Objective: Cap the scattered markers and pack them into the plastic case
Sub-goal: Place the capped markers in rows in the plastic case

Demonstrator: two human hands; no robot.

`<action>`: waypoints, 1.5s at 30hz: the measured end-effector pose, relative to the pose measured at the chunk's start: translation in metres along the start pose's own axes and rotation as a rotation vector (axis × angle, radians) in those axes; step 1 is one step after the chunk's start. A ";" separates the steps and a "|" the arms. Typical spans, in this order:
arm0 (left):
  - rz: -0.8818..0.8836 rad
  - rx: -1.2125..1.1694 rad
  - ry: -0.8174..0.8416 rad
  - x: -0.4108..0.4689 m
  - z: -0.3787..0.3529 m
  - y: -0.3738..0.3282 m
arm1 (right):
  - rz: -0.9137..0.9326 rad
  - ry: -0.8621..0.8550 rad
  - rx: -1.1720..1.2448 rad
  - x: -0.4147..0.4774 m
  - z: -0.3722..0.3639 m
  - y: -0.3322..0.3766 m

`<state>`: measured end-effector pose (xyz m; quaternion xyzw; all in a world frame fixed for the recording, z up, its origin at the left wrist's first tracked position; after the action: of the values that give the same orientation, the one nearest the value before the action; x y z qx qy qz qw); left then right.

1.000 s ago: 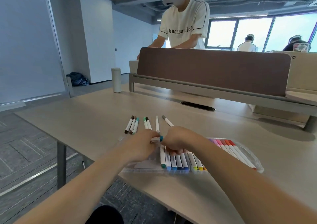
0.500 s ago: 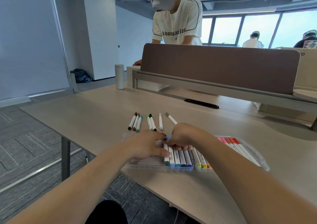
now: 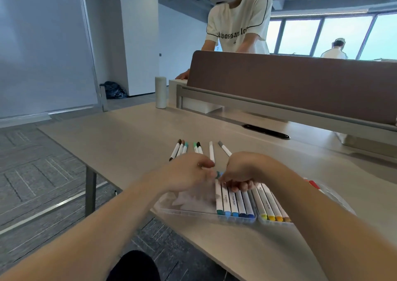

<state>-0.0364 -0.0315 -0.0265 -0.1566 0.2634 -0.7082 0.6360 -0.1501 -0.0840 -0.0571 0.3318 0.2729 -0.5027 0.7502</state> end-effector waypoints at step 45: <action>0.045 0.044 -0.127 -0.002 0.005 0.008 | 0.195 -0.131 0.271 -0.027 -0.001 0.030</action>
<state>-0.0272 -0.0305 -0.0269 -0.1813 0.2101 -0.6879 0.6707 -0.1317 -0.0592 -0.0310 0.4213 0.1195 -0.4801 0.7600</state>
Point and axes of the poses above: each hand's wrist, its own x-axis towards the middle knuckle, its own z-axis out of the back of the hand, y = z × x, the point moved 10 cm from there along x, towards the middle knuckle, and after that the axes turned 13 degrees about y, right-handed, at the moved point
